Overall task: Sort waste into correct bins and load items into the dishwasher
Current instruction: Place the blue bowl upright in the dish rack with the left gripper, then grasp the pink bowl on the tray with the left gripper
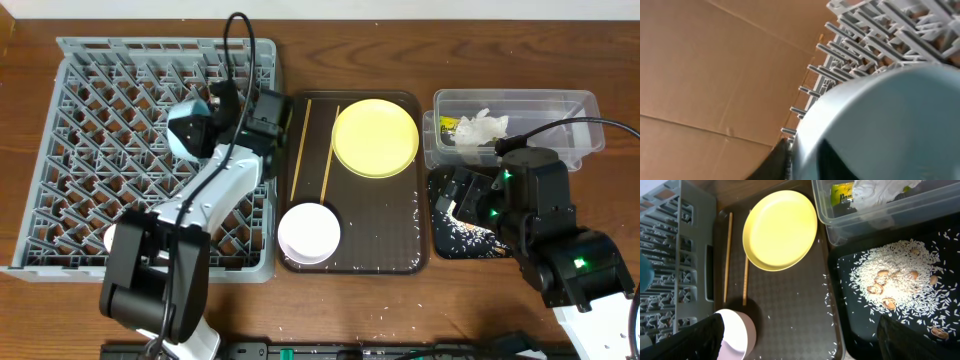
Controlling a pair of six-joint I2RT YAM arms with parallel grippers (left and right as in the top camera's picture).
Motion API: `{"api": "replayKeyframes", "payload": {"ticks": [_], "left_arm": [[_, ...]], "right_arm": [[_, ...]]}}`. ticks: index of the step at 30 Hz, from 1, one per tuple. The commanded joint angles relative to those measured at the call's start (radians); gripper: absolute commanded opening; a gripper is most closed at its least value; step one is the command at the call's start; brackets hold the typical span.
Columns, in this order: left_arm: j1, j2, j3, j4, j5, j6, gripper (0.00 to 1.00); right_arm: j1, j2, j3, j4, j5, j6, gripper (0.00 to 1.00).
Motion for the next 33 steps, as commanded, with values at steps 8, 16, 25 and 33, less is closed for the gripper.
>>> {"api": "replayKeyframes", "payload": {"ticks": [8,16,25,33], "left_arm": [[-0.049,-0.153,0.006,-0.136,0.489,-0.087,0.60],[-0.049,-0.459,0.006,-0.373,1.213,-0.180,0.63],[-0.222,-0.398,-0.042,-0.487,1.376,-0.273,0.10],[-0.351,-0.079,-0.062,-0.373,1.345,-0.423,0.08]], "right_arm": [[-0.006,0.000,0.003,-0.001,0.018,0.006,0.96],[-0.006,0.000,0.003,-0.002,0.017,0.006,0.96],[-0.006,0.000,0.003,-0.004,0.017,0.006,0.96],[-0.006,0.000,0.003,-0.025,0.017,0.006,0.97]]}}
